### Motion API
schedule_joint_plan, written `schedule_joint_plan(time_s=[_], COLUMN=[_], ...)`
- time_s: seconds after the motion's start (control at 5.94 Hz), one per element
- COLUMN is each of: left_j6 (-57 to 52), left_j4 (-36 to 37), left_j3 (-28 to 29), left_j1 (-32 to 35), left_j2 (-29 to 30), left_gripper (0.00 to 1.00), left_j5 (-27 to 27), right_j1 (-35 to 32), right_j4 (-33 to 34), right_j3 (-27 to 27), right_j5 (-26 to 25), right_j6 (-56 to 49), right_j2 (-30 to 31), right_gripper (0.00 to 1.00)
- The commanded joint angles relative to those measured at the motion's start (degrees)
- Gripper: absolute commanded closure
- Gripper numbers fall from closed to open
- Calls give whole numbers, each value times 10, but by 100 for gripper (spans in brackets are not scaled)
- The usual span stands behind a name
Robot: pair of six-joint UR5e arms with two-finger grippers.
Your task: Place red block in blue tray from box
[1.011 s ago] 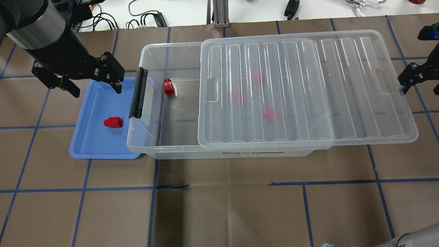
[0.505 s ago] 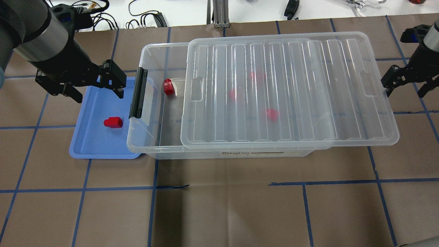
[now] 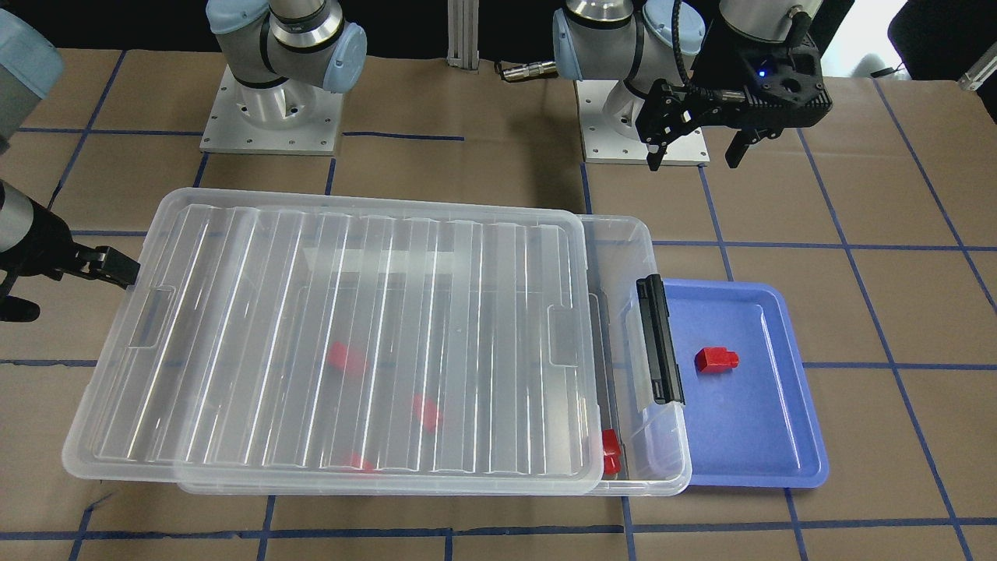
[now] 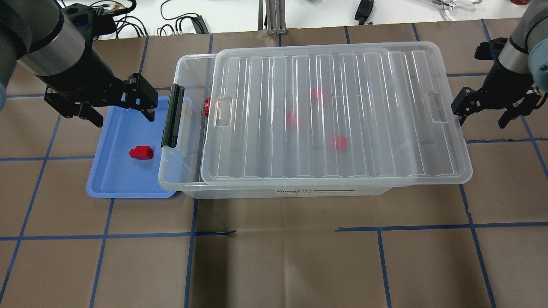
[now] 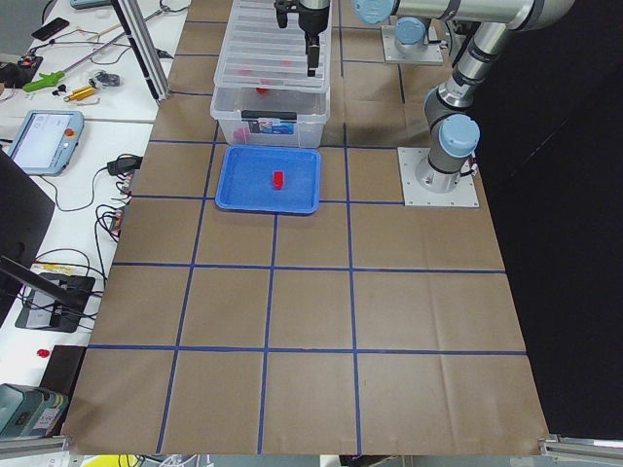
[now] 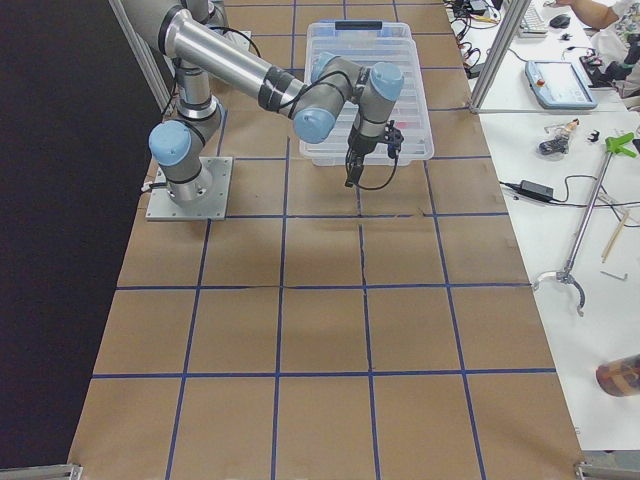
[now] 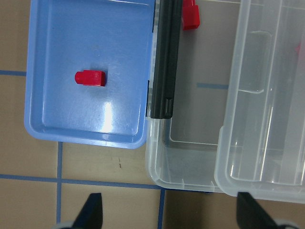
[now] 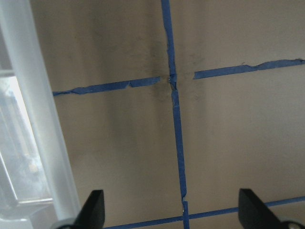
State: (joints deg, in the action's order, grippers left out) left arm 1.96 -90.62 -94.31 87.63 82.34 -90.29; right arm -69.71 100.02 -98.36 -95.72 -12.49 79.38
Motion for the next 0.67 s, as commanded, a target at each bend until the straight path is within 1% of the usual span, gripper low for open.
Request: schedule_joint_plan(time_s=[0.0, 0.17, 0.51], left_j6=[0, 0, 0], left_j4=[0, 0, 0], left_j3=[0, -1, -1], left_j1=[0, 0, 0], left_j2=[-1, -1, -2], left_gripper=[2, 2, 2], left_j5=[0, 0, 0], right_j1=[-22, -44, -51], right_j4=[0, 0, 0], right_j3=[-6, -6, -6], right_j5=[20, 32, 50], right_j6=[26, 28, 44], right_j2=[2, 2, 2], right_gripper=[0, 0, 0])
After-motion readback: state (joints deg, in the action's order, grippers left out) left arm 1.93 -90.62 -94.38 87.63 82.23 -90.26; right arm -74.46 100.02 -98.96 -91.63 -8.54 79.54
